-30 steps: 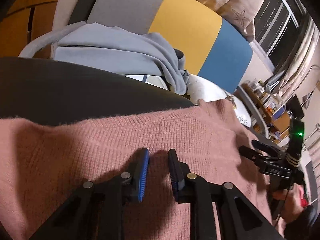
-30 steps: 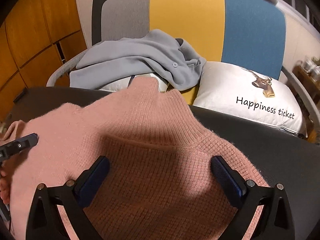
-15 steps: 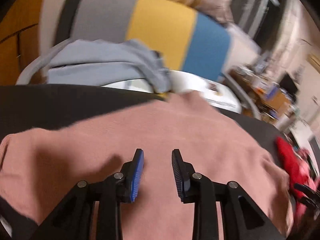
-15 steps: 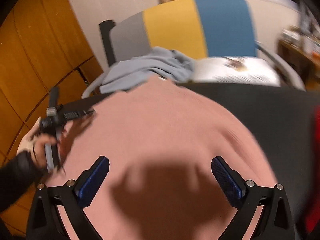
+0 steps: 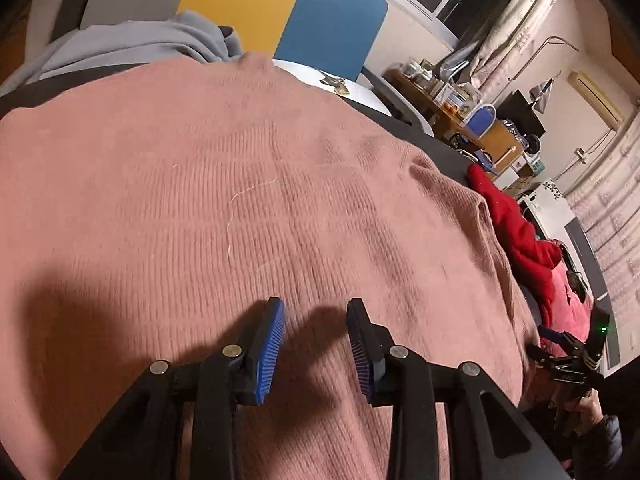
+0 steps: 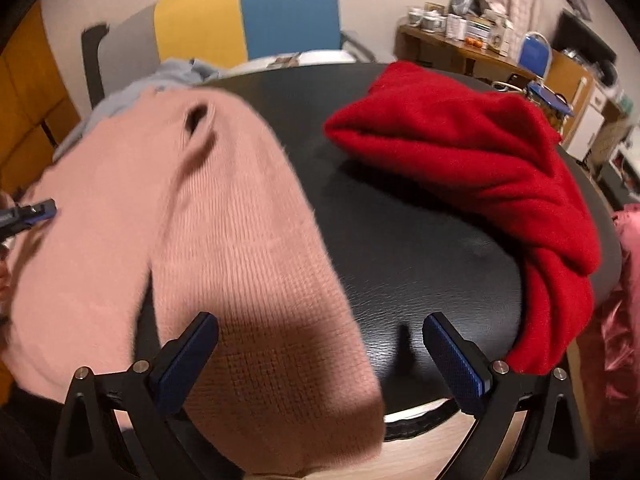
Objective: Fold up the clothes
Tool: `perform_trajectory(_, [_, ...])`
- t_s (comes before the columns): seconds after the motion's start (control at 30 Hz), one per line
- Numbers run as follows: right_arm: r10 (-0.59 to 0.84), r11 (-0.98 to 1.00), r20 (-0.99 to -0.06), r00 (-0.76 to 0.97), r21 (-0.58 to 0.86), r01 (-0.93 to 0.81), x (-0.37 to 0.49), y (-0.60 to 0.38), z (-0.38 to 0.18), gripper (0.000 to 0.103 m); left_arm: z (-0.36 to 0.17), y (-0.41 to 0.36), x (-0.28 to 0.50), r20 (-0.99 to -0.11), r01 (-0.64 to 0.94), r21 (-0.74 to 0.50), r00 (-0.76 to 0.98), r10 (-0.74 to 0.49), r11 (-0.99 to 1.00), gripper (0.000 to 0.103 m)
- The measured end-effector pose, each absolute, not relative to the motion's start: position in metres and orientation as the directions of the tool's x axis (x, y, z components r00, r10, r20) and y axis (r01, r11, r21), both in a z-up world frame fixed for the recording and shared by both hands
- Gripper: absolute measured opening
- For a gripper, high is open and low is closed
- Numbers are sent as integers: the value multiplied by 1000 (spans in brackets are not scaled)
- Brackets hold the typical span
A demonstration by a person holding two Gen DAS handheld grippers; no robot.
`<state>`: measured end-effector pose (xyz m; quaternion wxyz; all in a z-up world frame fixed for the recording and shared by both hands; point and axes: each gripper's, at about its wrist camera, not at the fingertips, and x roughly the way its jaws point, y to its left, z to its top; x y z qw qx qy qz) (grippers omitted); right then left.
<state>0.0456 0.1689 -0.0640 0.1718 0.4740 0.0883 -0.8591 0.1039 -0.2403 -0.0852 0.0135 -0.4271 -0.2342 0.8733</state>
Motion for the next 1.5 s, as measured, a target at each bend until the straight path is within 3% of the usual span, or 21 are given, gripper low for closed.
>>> perform_trajectory(0.23, [-235,-908,-850,-472,20,417,41,171,-74,102,-94,-247,116,-720,209,-475,-651,242,-855,33])
perform_trajectory(0.37, [-241,-908,-849,-471,26,419,41,173,-69,89,-96,-250,114,-715,196,-468,-657,239,-862,33])
perform_trajectory(0.43, [-244,-911,-849,-469,34,411,40,174,-71,93,-96,-249,114,-713,189,-465,-659,239,-865,34])
perform_trajectory(0.47, [-242,-911,-850,-468,33,411,41,173,-72,103,-97,-249,114,-711,186,-466,-661,241,-865,34])
perform_trajectory(0.83, [-199,-937,-853,-482,20,350,41,177,-72,101,-104,-254,115,-675,169,-523,-681,285,-835,34])
perform_trajectory(0.87, [-196,-939,-852,-486,21,343,41,178,-70,90,-104,-253,114,-674,167,-522,-682,285,-836,34])
perform_trajectory(0.9, [-200,-941,-844,-499,22,339,42,179,-67,69,-105,-253,114,-673,165,-521,-683,284,-837,34])
perform_trajectory(0.93, [-205,-943,-839,-504,32,330,42,181,-64,56,-105,-253,115,-672,164,-520,-684,283,-839,34])
perform_trajectory(0.97, [-213,-948,-840,-499,53,314,40,184,-61,22,-105,-253,115,-672,163,-519,-685,282,-839,34])
perform_trajectory(1.07, [-248,-954,-844,-476,127,271,30,191,-57,18,-105,-255,115,-671,159,-521,-683,287,-839,34])
perform_trajectory(1.17, [-374,-927,-801,-467,311,209,0,203,-52,18,-106,-257,114,-669,156,-530,-681,298,-833,34])
perform_trajectory(1.3, [-509,-840,-676,-534,525,136,-54,216,-30,18,-106,-263,111,-667,149,-538,-677,311,-830,34])
perform_trajectory(1.5, [-597,-726,-512,-618,672,144,-136,179,23,18,-106,-270,106,-658,135,-553,-676,332,-822,34])
